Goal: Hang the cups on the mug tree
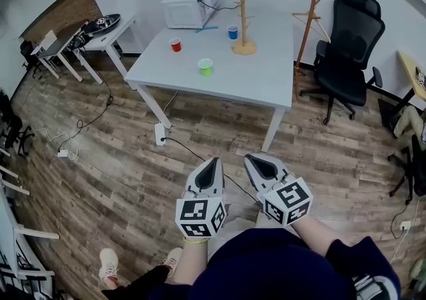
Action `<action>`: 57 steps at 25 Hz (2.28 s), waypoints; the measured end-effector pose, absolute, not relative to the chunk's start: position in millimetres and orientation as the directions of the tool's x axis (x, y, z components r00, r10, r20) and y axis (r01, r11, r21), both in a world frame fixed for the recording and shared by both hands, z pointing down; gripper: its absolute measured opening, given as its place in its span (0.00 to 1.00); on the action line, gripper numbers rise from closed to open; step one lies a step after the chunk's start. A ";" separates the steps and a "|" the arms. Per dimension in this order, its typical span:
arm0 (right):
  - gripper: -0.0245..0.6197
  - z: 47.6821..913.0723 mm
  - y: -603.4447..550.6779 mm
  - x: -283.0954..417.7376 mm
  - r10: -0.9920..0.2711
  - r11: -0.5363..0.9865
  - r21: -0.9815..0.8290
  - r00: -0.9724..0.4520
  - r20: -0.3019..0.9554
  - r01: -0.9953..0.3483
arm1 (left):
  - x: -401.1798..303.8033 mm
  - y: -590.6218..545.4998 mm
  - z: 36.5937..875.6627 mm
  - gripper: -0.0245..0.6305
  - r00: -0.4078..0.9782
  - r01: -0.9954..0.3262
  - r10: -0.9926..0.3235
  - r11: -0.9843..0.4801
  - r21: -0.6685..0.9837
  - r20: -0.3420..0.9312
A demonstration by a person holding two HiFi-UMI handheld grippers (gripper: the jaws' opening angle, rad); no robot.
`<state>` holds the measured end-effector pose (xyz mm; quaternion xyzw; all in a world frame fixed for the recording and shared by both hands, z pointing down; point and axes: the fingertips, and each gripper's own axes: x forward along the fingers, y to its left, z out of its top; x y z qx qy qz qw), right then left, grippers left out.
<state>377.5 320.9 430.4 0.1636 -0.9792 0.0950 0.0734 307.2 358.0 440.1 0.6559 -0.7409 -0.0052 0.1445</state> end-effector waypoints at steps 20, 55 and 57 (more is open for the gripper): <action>0.08 433.3 314.8 331.1 -0.208 0.947 -0.211 -0.963 0.171 -0.242 | 267.2 339.6 437.9 0.07 -0.126 -0.968 -0.967 0.169 0.187 0.222; 0.08 425.3 128.3 175.8 -0.135 0.969 -0.182 -0.973 0.185 -0.169 | 118.3 168.0 444.8 0.07 -0.205 -0.950 -0.944 0.256 0.180 0.260; 0.08 427.4 115.5 167.4 -0.130 0.969 -0.183 -0.973 0.189 -0.166 | 110.3 156.9 447.1 0.07 -0.211 -0.948 -0.941 0.262 0.178 0.263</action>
